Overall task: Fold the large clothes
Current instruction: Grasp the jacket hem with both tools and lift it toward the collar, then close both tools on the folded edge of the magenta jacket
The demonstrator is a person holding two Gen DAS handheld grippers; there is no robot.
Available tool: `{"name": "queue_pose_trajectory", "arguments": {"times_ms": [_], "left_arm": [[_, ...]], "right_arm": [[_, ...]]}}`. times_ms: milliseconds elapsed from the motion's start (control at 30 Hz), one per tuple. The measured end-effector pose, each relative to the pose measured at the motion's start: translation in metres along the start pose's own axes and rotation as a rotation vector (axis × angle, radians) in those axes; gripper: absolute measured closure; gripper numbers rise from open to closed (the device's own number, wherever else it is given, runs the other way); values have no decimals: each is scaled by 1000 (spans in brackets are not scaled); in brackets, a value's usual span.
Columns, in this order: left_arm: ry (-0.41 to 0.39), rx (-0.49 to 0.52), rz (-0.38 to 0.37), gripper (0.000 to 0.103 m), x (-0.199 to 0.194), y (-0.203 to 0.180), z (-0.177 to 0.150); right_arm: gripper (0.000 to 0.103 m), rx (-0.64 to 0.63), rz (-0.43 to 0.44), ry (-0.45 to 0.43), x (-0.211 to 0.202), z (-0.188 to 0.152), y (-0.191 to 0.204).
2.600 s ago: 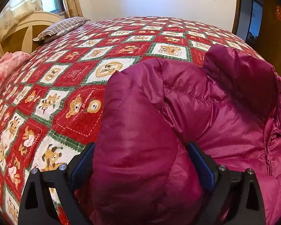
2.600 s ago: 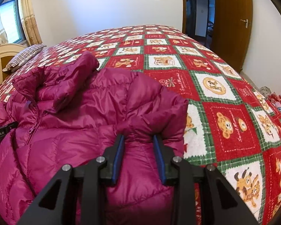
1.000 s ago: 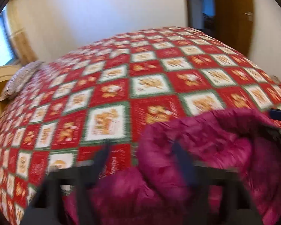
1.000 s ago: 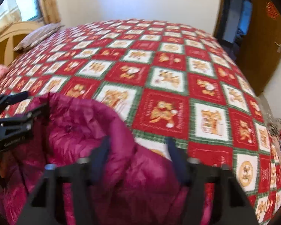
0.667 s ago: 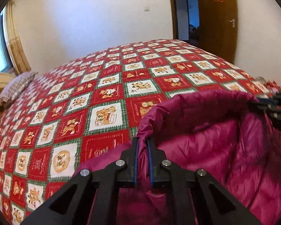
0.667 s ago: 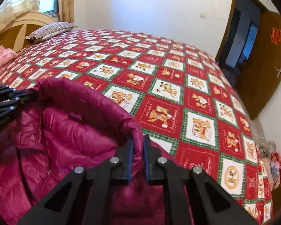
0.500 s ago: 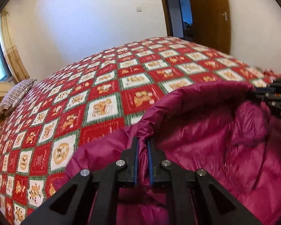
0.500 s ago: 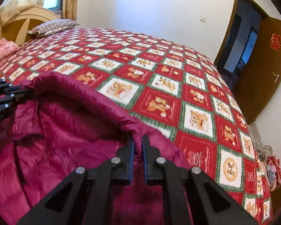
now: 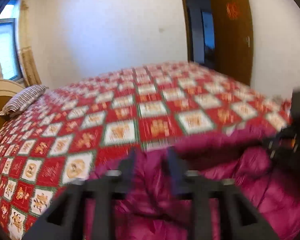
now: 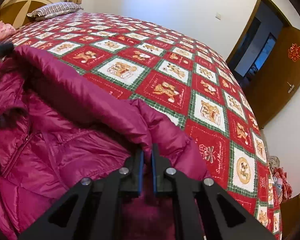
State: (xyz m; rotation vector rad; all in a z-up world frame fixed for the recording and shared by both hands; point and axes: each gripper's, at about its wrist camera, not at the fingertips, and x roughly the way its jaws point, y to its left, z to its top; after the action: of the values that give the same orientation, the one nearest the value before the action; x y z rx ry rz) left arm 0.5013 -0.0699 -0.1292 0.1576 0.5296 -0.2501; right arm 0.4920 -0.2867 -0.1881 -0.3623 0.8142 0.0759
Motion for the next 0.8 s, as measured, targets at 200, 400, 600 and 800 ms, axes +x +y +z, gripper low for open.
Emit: {"name": "queue_pose_trajectory", "arguments": {"times_ms": [200, 400, 600, 800], "left_arm": [[151, 42, 179, 3, 51, -2, -1], [268, 52, 164, 3, 75, -2, -32], [128, 5, 122, 3, 39, 2, 3], [95, -109, -36, 3, 46, -17, 38]], "right_arm": [[95, -1, 13, -7, -9, -3, -2], [84, -23, 48, 8, -31, -12, -9], [75, 84, 92, -64, -72, -9, -33], [75, 319, 143, -126, -66, 36, -34]]}}
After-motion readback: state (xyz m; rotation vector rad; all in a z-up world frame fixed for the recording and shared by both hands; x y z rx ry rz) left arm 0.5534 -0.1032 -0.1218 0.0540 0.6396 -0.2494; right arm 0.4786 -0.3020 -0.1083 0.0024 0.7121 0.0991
